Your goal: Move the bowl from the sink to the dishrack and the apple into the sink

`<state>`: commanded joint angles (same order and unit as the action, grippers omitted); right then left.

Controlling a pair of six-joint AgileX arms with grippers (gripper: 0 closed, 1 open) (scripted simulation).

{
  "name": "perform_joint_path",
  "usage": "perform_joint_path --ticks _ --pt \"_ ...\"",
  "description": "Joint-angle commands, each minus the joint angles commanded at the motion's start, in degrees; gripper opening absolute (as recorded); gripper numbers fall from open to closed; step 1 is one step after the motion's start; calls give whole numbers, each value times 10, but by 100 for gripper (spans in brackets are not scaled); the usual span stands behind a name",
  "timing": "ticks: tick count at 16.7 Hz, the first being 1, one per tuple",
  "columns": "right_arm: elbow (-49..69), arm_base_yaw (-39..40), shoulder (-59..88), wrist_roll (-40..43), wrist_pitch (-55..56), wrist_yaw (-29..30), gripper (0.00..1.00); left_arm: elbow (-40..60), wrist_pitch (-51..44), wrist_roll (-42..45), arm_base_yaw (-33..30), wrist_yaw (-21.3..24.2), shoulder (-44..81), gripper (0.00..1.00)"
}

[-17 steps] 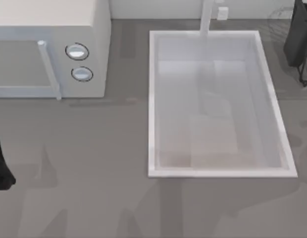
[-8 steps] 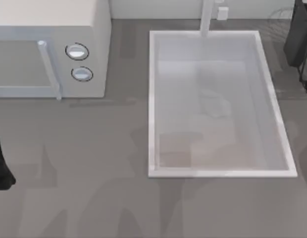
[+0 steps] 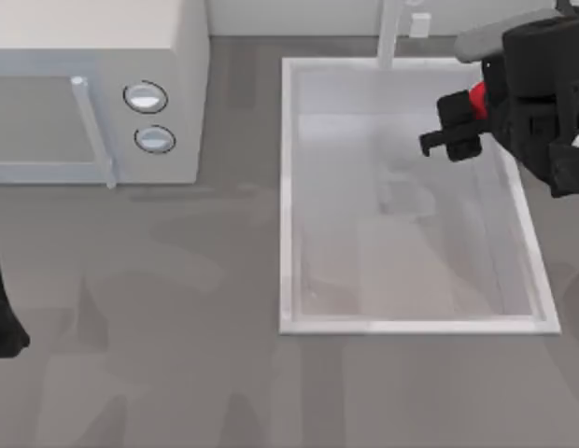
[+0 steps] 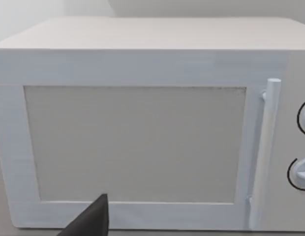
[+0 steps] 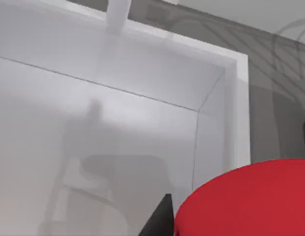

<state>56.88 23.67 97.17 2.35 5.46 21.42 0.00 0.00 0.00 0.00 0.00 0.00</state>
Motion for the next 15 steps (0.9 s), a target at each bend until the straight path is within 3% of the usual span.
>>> perform_joint_path --ticks 4,8,15 --pt "-82 76 -14 -15 234 81 0 0 0 0 0 0 0 100" --pt "-141 121 -38 -29 390 144 0 0 0 0 0 0 0 100" --pt "-163 136 -54 -35 450 173 0 0 0 0 0 0 0 100"
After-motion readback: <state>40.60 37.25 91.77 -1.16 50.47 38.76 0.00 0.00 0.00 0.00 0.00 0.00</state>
